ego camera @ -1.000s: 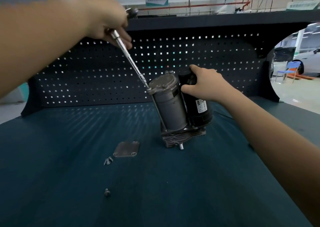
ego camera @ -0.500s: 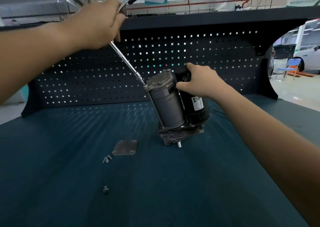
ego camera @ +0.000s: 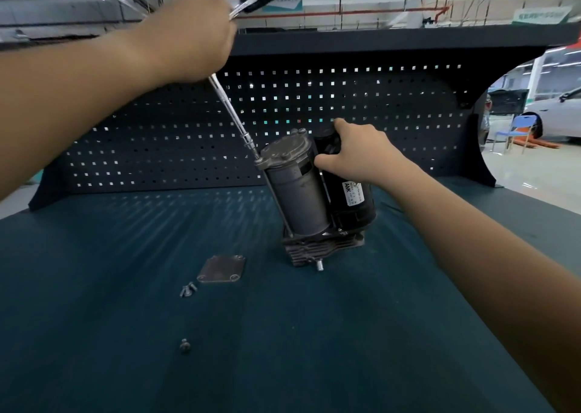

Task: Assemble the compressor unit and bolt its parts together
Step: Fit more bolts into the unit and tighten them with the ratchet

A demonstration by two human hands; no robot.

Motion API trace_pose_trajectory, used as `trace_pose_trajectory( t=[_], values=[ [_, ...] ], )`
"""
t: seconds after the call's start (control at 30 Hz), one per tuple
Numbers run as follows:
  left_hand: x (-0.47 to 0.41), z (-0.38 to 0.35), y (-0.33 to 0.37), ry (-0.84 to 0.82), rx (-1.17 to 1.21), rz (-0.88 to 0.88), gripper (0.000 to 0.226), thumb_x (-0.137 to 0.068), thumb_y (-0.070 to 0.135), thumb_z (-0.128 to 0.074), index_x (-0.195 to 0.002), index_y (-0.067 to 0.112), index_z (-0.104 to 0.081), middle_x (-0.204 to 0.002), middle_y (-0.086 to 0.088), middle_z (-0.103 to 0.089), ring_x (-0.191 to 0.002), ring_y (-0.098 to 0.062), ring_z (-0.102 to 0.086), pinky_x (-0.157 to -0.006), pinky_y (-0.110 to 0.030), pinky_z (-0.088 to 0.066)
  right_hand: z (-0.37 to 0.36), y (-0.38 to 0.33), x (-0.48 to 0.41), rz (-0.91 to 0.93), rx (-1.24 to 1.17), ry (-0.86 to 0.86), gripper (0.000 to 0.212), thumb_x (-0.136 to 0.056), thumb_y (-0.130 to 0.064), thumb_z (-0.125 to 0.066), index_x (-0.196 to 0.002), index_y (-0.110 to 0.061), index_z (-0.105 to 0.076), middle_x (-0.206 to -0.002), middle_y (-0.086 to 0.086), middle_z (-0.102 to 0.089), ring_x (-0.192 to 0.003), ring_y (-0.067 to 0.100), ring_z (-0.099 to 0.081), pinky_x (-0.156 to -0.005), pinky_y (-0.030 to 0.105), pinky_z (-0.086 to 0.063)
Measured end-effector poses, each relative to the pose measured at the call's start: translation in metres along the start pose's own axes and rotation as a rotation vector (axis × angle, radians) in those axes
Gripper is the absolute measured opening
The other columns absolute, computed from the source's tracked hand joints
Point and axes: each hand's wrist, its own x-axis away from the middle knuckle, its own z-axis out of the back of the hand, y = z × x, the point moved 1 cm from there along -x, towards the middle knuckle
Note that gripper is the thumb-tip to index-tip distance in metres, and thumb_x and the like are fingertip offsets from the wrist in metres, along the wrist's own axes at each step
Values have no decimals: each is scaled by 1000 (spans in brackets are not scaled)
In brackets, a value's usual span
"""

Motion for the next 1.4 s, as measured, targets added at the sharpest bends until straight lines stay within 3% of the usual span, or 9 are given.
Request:
trace_pose_trajectory(
  t=[0.2, 0.43, 0.63, 0.83, 0.93, 1.03, 1.1, 1.23, 1.4],
  values=[
    [22, 13, 11, 147, 164, -262, 31, -100, 19, -31, -110, -5, -47, -72, -19, -55, -53, -26, -47, -46, -25, -28, 1, 5, -6, -21, -48, -22, 57, -83, -43, -56, -128, -11, -43, -98, 5, -55, -83, 22, -47, -68, 29, -36],
    [0, 1, -11, -321, 288, 478, 29, -95, 6, -38, -67, 3, -42, -63, -12, -51, -23, -9, -47, -24, -17, -34, -3, 3, 4, 12, -24, 63, 61, -80, -43, -58, -129, -10, -41, -82, 0, -46, -81, 22, -42, -68, 30, -36],
    [-2, 2, 3, -81, 50, 124, 31, -97, 9, -35, -89, -11, -57, -74, -25, -59, -62, -34, -52, -54, -33, -34, -1, 5, 3, 23, -41, 56, 59, -79, -44, -59, -127, -11, -45, -100, 8, -59, -84, 24, -46, -69, 31, -38],
    [32, 18, 14, 168, 191, -300, 38, -98, 22, -28, -109, -7, -48, -74, -23, -58, -55, -30, -54, -59, -30, -37, 1, 8, -3, 24, -50, 14, 59, -80, -43, -59, -128, -13, -45, -106, 7, -59, -96, 26, -53, -73, 29, -37],
    [30, 11, 6, 133, 243, -65, 36, -99, 24, -28, -110, -4, -48, -75, -22, -55, -53, -26, -46, -57, -28, -29, -1, 8, 0, 25, -53, 40, 59, -79, -44, -60, -127, -12, -45, -99, 5, -56, -92, 24, -50, -71, 29, -36],
    [12, 2, -11, -174, 495, 443, 23, -99, 13, -34, -95, -4, -50, -74, -16, -60, -46, -19, -54, -41, -27, -39, -2, 4, 2, 39, -29, 60, 60, -78, -44, -60, -127, -11, -45, -90, 2, -51, -87, 25, -49, -70, 29, -36],
    [8, 1, -17, -324, 478, 558, 23, -96, 6, -37, -78, -1, -50, -60, -11, -61, -41, -19, -57, -37, -24, -42, -1, 3, 3, 57, -13, 69, 60, -78, -44, -60, -126, -11, -45, -87, 2, -51, -82, 24, -47, -68, 30, -36],
    [12, 2, -2, -6, 95, 188, 27, -98, 14, -36, -83, -5, -47, -59, -13, -40, -54, -28, -41, -50, -32, -28, 1, 7, 5, 77, -2, 78, 63, -76, -44, -62, -126, -9, -46, -98, 8, -62, -96, 29, -54, -72, 30, -36],
    [25, 7, 1, 161, 162, -177, 31, -101, 19, -31, -109, -6, -48, -81, -25, -61, -69, -35, -58, -68, -38, -39, 3, 5, 1, 99, 45, 54, 58, -74, -46, -64, -117, -9, -51, -100, 6, -63, -92, 25, -54, -74, 29, -34]
  ],
)
